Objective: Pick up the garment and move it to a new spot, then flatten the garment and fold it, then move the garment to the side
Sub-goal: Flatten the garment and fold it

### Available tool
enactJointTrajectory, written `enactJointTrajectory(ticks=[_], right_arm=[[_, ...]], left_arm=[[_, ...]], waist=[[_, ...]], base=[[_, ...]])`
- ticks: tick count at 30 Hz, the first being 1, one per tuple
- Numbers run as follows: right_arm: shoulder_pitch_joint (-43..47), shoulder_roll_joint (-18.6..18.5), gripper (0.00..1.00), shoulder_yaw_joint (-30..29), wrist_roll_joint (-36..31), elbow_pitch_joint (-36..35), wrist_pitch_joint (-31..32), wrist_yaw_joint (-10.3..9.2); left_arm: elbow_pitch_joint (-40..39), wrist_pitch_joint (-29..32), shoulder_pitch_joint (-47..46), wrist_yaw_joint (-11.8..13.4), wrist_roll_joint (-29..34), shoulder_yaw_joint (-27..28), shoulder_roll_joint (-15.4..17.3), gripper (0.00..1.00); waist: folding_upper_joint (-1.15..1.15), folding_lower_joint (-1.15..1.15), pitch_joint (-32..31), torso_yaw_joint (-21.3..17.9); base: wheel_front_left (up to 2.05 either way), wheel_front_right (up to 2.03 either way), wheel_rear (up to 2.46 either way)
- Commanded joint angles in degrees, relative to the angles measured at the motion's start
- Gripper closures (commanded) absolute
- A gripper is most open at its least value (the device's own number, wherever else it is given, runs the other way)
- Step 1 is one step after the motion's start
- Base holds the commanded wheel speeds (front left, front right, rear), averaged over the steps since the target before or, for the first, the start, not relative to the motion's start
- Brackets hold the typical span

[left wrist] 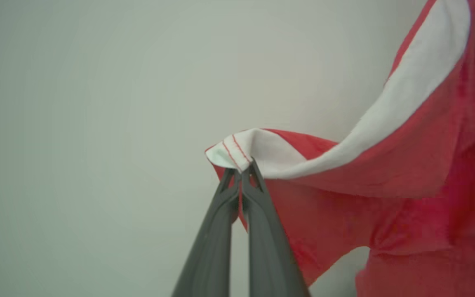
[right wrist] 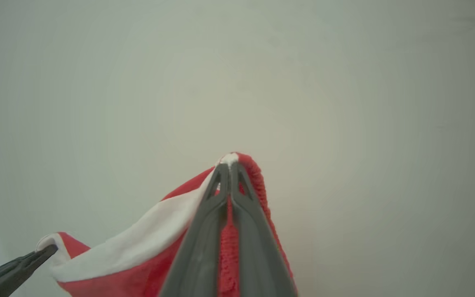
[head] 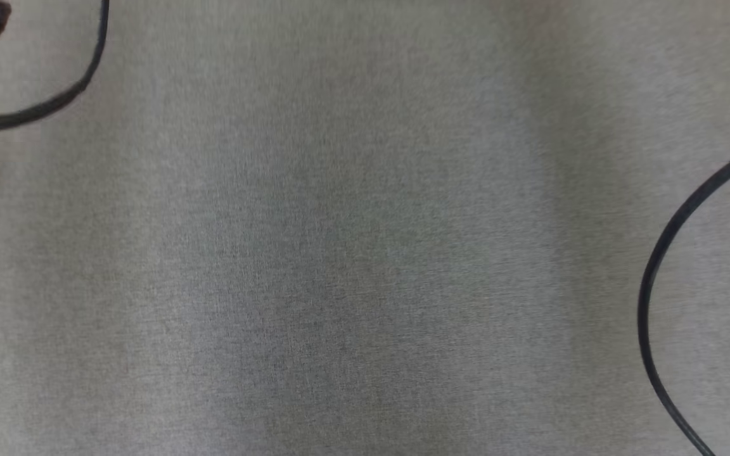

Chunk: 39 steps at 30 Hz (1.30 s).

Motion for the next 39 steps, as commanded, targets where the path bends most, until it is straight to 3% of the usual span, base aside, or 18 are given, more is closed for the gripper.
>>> enactJointTrajectory(ticks=[1, 4, 8, 20, 30, 39], right_arm=[[0.9, -0.6, 1.00, -0.2, -0.3, -0.8, -0.1, 0.03], [4.6, -1.1, 1.00, -0.3, -1.4, -4.3, -0.1, 0.03], [11.0, -2.4, 1.00, 0.0, -1.4, -10.7, -0.2, 0.03], [32.6, -7.4, 1.00, 4.9, 3.6, -23.4, -0.2, 0.03], [55.0, -10.5, 1.00, 2.6, 4.8, -32.3, -0.2, 0.03], [72.3, -12.4, 1.00, -0.3, 3.8, -38.6, -0.2, 0.03]], left_arm=[[0.2, -0.4, 0.3, 0.4, 0.1, 0.0, 0.0, 1.00], [-0.9, -0.9, 2.5, 0.7, -0.4, 0.5, -0.2, 1.00], [-8.5, -1.1, 9.6, 1.9, -1.0, 2.8, 1.5, 1.00], [-26.7, -1.1, 39.2, 5.1, -4.9, 7.9, 5.1, 1.00], [-39.1, -1.1, 63.8, 9.6, -8.7, 11.0, 4.1, 1.00], [-45.0, -1.1, 82.9, 12.5, -9.6, 12.7, 2.6, 1.00]], waist=[[-0.01, -0.01, 3.4, 1.6], [-0.01, -0.01, 5.0, 2.1], [-0.01, -0.01, 5.0, 1.8], [-0.01, -0.01, -4.3, -0.3], [-0.01, -0.01, -12.0, -2.1], [-0.01, -0.01, -16.6, -3.3]], base=[[0.00, 0.00, 0.00], [0.00, 0.00, 0.00], [0.00, 0.00, 0.00], [0.00, 0.00, 0.00], [0.00, 0.00, 0.00], [0.00, 0.00, 0.00]])
